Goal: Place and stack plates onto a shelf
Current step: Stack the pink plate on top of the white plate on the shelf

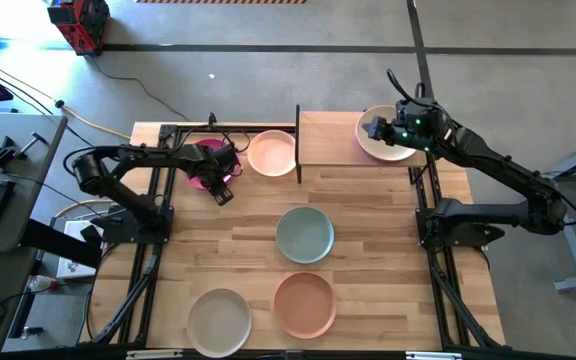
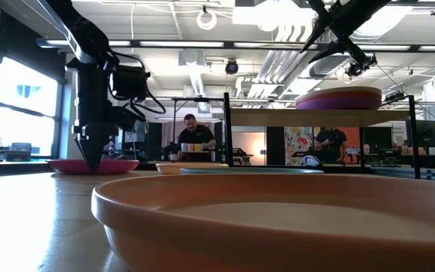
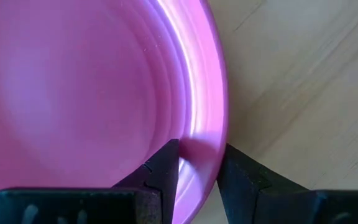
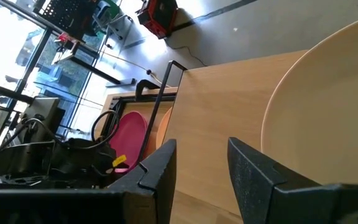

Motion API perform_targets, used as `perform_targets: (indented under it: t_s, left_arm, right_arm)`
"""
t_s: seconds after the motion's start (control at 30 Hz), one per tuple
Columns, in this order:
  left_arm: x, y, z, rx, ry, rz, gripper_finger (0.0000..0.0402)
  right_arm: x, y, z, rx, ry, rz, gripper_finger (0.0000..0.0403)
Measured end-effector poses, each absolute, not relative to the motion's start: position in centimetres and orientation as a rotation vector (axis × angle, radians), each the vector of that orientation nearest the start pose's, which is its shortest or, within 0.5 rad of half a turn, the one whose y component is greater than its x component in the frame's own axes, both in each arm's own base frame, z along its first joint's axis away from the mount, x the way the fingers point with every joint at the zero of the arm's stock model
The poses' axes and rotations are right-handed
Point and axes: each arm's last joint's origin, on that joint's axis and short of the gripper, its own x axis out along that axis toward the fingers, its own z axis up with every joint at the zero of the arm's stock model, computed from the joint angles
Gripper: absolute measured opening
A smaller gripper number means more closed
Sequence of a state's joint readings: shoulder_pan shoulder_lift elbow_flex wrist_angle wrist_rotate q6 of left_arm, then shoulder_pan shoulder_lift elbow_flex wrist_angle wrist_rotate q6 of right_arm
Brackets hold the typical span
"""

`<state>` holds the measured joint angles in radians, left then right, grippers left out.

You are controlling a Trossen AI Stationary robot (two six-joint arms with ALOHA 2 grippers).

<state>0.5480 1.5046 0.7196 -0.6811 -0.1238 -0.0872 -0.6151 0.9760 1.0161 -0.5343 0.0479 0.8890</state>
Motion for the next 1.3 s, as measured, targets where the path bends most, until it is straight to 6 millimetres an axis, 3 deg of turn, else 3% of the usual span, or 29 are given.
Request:
perform_targets:
  t_s: [0.17, 0.4, 0.53, 0.97, 1.3]
  left_arm:
    - [19.4, 12.2, 13.9, -0.37, 1.444, 0.601, 0.0079]
    - [19.4, 11.7, 14.1, -0.278, 1.497, 0.534, 0.0013]
    - [19.5, 11.1, 14.5, -0.196, 1.573, 0.497, 0.0009]
    - [21.6, 9.4, 18.0, 0.039, 1.65, 0.33, 0.0001]
    - [21.3, 6.0, 21.5, 0.213, 1.608, 0.266, 0.0001]
  right_arm:
    - [16.2, -11.6, 34.6, 0.979, 0.164, -0.828, 0.0124]
    - [16.2, -11.6, 34.6, 0.979, 0.164, -0.828, 0.0124]
    - [16.3, -11.6, 34.6, 0.988, 0.173, -0.803, 0.0124]
    - [17.7, -10.2, 35.5, 0.942, 0.151, -0.606, 0.0124]
    - [19.4, -7.9, 35.6, 1.005, 0.137, -0.555, 0.0124]
